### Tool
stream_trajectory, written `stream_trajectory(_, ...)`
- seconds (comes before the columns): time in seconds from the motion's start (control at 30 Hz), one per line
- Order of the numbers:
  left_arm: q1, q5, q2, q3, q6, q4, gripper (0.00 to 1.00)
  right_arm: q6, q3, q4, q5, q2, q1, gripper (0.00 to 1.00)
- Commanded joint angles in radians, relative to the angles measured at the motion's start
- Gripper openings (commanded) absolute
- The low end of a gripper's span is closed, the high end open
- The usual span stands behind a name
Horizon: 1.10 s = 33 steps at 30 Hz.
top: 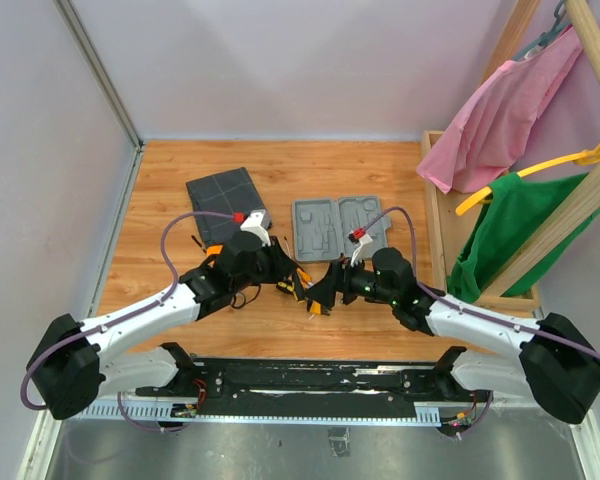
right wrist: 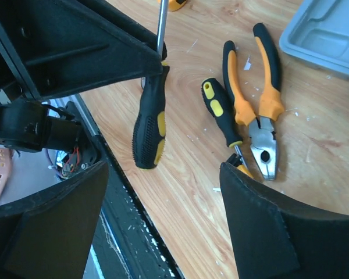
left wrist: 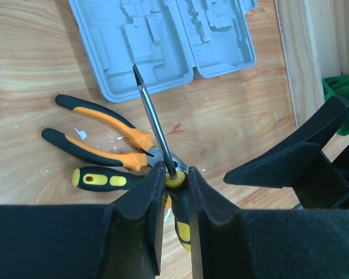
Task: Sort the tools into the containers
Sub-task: Pick up the screwdriver from the center of the board.
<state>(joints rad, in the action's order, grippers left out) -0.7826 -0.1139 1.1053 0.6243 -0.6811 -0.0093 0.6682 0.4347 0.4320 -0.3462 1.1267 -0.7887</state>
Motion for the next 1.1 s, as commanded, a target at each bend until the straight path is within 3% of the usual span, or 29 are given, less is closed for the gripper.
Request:
stream_trajectory(0.0,-0.019,0.002,0.011,0.017,-0.006,0.060,0.01,0.046,0.043,0.097,0.019,0.030,-0.039,0.76)
stream_trajectory(0.5,-0.040,-0.003,0.014,0.024,-0.009,0.078,0.01,0.066,0.101,0.113,0.001,0.153,-0.057,0.63)
stream_trajectory(1.07,-0.046,-0.017,0.028,0.016,-0.017,0.091,0.00,0.094,0.116,0.171,-0.058,0.228,-0.071,0.37)
